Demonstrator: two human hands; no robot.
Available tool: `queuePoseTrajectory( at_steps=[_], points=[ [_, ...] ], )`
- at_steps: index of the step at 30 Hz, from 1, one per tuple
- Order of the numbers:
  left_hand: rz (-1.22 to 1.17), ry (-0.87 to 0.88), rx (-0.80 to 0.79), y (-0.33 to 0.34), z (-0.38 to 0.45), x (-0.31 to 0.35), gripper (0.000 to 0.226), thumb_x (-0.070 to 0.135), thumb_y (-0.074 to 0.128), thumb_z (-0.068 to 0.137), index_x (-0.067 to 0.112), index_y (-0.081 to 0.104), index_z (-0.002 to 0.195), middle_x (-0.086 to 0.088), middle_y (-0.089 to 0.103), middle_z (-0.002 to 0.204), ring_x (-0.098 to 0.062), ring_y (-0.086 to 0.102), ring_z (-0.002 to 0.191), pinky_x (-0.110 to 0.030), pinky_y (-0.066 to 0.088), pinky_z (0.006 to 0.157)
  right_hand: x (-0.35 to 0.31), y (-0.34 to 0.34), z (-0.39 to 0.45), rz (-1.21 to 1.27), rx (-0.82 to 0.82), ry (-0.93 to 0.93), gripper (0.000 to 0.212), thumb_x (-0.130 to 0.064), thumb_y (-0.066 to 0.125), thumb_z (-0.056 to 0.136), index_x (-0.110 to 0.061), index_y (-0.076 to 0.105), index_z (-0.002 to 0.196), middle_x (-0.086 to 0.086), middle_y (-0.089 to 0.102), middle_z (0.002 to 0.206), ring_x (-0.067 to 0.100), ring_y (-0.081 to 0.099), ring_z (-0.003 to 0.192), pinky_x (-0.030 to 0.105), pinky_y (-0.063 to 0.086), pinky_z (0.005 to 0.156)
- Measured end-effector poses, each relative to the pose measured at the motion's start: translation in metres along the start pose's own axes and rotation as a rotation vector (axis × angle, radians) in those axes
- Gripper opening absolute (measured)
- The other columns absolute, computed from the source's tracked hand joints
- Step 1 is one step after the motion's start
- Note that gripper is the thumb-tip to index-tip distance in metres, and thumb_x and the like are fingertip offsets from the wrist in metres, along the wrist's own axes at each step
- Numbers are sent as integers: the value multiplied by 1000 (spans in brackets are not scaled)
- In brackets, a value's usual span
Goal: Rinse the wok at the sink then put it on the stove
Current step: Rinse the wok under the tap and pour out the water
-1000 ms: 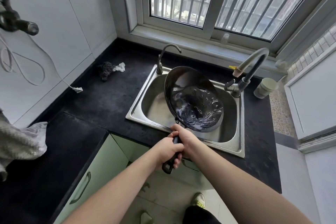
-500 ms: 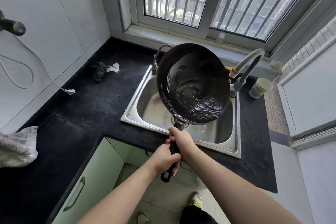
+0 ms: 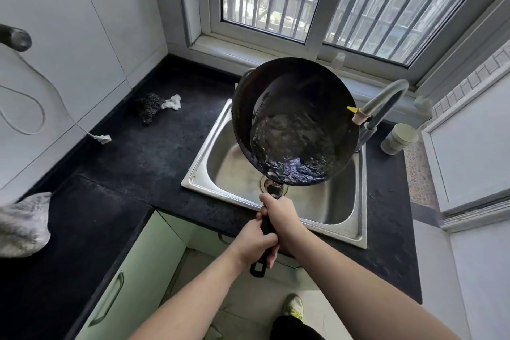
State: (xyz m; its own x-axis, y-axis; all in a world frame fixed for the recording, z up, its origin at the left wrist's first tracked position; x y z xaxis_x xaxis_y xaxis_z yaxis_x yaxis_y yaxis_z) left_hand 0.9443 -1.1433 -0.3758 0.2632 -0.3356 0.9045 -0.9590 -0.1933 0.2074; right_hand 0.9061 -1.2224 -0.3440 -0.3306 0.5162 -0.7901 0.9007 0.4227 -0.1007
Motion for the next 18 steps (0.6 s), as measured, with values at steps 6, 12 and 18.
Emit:
queuePoseTrajectory(
  at_steps=[6, 12, 18],
  points=[
    [-40, 14, -10, 6, 7, -3, 16, 0, 44, 66, 5, 45, 50, -12, 46, 40, -22, 44, 31, -26, 38, 40, -4, -8, 3, -117, 31, -45, 33, -11, 52, 81, -11, 43, 48, 3, 47, 42, 22, 51, 47, 26, 41, 51],
    [-85, 7, -26, 10, 14, -5, 11, -2, 44, 68, 0, 47, 58, -13, 48, 46, -22, 45, 32, -25, 38, 41, -10, -15, 5, -230, 72, -91, 40, -12, 52, 79, -11, 48, 40, 2, 52, 40, 25, 54, 50, 29, 45, 56],
    [-131, -6, -33, 15, 19, 1, 7, -4, 44, 72, 0, 49, 71, -13, 48, 48, -21, 45, 33, -25, 38, 41, -18, -20, 8, -299, 102, -122, 38, -15, 52, 80, -8, 53, 43, 9, 60, 48, 24, 58, 51, 29, 48, 59]
  ],
)
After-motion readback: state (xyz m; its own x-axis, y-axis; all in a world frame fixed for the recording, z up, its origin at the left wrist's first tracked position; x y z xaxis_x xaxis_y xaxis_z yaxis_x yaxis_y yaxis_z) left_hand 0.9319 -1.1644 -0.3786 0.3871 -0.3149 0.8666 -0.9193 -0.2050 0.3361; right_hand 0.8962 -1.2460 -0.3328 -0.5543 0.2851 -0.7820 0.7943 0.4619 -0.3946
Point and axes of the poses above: each hand's wrist, its own z-axis towards the middle knuckle, its own y-axis out of the palm, x = y × z, the point moved 3 cm from there along z, towards the middle knuckle
